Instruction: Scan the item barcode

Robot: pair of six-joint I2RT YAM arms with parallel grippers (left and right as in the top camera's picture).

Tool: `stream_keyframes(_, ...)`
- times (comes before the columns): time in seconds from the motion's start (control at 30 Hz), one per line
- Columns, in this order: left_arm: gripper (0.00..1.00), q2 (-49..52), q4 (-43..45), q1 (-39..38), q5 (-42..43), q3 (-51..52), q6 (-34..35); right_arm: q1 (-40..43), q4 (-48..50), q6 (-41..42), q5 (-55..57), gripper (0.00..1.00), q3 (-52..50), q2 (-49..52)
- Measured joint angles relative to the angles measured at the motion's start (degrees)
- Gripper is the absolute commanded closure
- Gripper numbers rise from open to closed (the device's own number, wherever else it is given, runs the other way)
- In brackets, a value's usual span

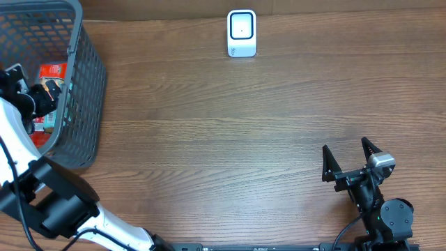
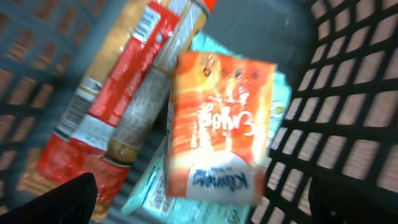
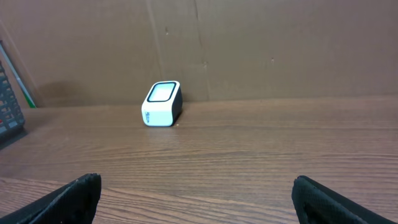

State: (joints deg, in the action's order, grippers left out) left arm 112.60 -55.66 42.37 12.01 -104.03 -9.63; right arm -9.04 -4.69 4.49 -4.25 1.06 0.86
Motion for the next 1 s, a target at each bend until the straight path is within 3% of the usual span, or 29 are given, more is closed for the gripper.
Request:
stream_keyframes(0.5,0.0,9.88,0.17,-0.68,0.02,0.0,-1.57,0.0,0.0,0.0,-0.02,0.0,0.0,-0.02)
stream_keyframes(0.57,0.09,10.73,0.2,-0.83,0.02,0.0,-1.6,0.0,0.0,-0.02,-0.02,0.0,0.0,-0.02)
stream_keyframes(0.67,0.35,11.1,0.79,-1.16,0.13,0.0,-1.79,0.0,-0.02,0.04,0.0,0.0,0.0,-0.02)
stream_keyframes(0.77,0.51,11.1,1.29,-1.53,0.48,-0.15,-2.64,0.0,-0.02,0.02,0.0,0.0,0.0,0.0)
stream_keyframes(1.0,0.57,11.26,-1.22,-1.53,0.39,-1.95,-2.82,0.0,0.0,0.0,0.0,0.0,0.0,0.0)
